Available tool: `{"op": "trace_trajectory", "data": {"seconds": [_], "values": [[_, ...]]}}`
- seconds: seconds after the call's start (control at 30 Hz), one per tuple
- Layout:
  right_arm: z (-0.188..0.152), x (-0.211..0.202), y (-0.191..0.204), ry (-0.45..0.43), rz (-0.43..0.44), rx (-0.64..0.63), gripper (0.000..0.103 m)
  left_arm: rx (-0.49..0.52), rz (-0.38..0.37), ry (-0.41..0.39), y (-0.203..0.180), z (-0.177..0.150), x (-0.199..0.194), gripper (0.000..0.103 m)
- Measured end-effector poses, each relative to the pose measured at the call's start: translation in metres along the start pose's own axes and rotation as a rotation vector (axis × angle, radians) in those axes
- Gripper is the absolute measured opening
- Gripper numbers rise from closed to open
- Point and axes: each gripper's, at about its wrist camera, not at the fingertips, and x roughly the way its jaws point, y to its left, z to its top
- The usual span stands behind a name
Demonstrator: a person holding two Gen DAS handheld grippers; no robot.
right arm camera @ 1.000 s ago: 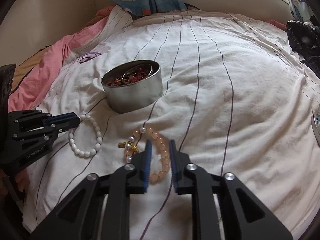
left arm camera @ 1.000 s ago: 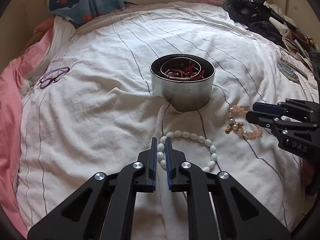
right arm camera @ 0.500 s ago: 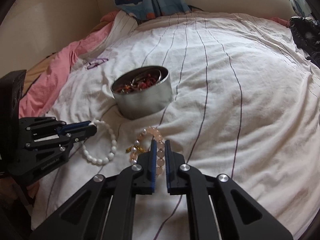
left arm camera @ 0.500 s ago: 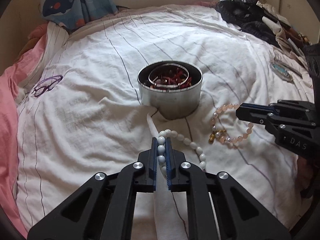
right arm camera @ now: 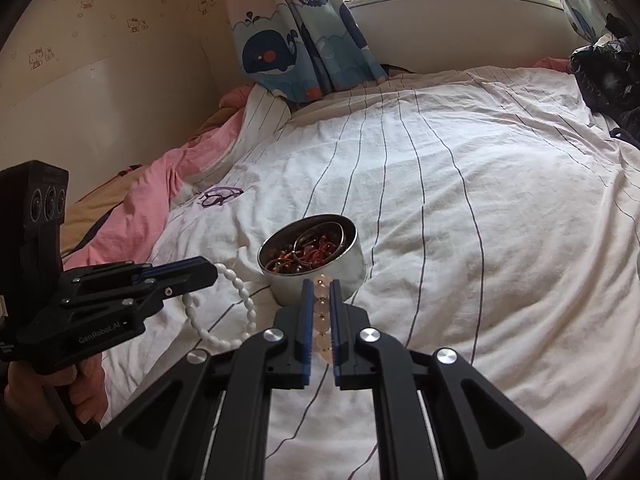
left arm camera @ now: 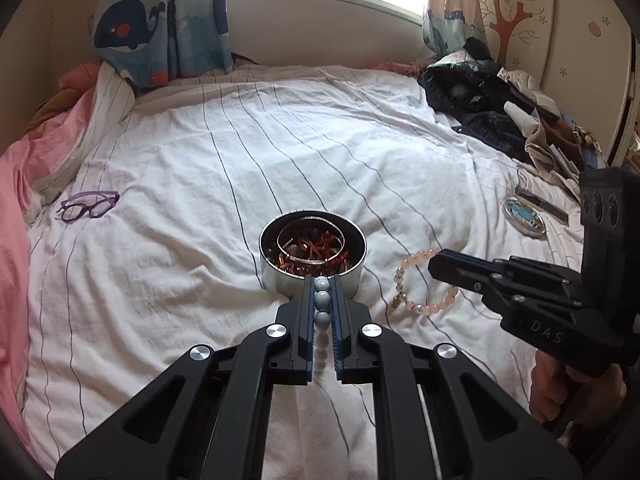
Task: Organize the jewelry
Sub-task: 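Grasp the white pearl bracelet with left tool while right tool grasps the pink bead bracelet, then lower both bracelets into the tin and open both tools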
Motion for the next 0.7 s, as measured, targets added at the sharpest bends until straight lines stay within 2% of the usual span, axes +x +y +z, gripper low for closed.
{"op": "trace_trajectory", "data": {"seconds": [0.37, 0.53, 0.7], "values": [[0.025, -0.007, 0.002, -0.064, 0.062, 0.021, 0.008, -0.046, -0.053, -0.067, 0.009, 0.039, -0.004, 0.007], [0.035, 0.000, -0.002, -0.064, 0.078, 0.033, 0.008, -0.071, -0.081, -0.060, 0.012, 0.047, 0.011, 0.007], [0.042, 0.006, 0.001, -0.061, 0.097, 0.030, 0.008, -0.120, -0.148, -0.065, 0.013, 0.054, 0.029, 0.007]]}}
